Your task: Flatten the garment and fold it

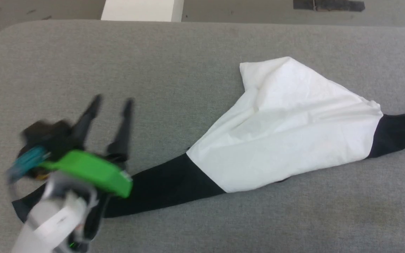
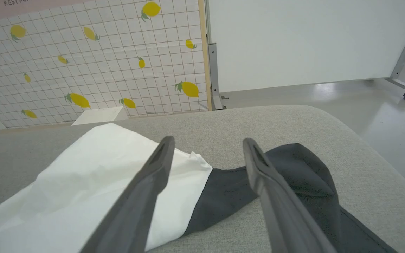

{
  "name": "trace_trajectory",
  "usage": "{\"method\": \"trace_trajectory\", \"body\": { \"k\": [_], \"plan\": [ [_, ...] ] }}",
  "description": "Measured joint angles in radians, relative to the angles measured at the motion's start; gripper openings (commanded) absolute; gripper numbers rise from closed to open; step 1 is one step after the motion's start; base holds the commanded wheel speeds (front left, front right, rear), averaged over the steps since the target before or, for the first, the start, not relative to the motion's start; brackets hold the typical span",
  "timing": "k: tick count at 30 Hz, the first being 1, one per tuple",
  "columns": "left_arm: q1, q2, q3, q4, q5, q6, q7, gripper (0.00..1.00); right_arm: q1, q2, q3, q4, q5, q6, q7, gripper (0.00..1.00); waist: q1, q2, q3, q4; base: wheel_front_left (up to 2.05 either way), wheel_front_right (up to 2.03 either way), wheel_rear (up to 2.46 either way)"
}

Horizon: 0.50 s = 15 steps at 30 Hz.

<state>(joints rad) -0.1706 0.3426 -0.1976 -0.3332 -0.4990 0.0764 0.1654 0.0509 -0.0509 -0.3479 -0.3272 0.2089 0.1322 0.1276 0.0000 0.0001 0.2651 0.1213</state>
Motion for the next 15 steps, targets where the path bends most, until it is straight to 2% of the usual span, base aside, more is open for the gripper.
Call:
{"method": "trace_trajectory", "body": {
  "k": [7, 15],
  "plan": [
    [-0.221, -0.061, -0.235, 0.270, 0.072, -0.098, 0.148, 1.00, -0.019, 0.000, 0.005, -0.016, -0.008, 0.000, 0.008, 1.00, 0.0000, 0.0000, 0.056, -0.032, 0.00, 0.00, 0.00],
    [-0.322, -0.111, -0.323, 0.522, 0.078, -0.153, 0.206, 1.00, -0.032, 0.000, 0.015, -0.013, -0.007, 0.000, 0.008, 1.00, 0.0000, 0.0000, 0.106, -0.089, 0.00, 0.00, 0.00]
  ]
}}
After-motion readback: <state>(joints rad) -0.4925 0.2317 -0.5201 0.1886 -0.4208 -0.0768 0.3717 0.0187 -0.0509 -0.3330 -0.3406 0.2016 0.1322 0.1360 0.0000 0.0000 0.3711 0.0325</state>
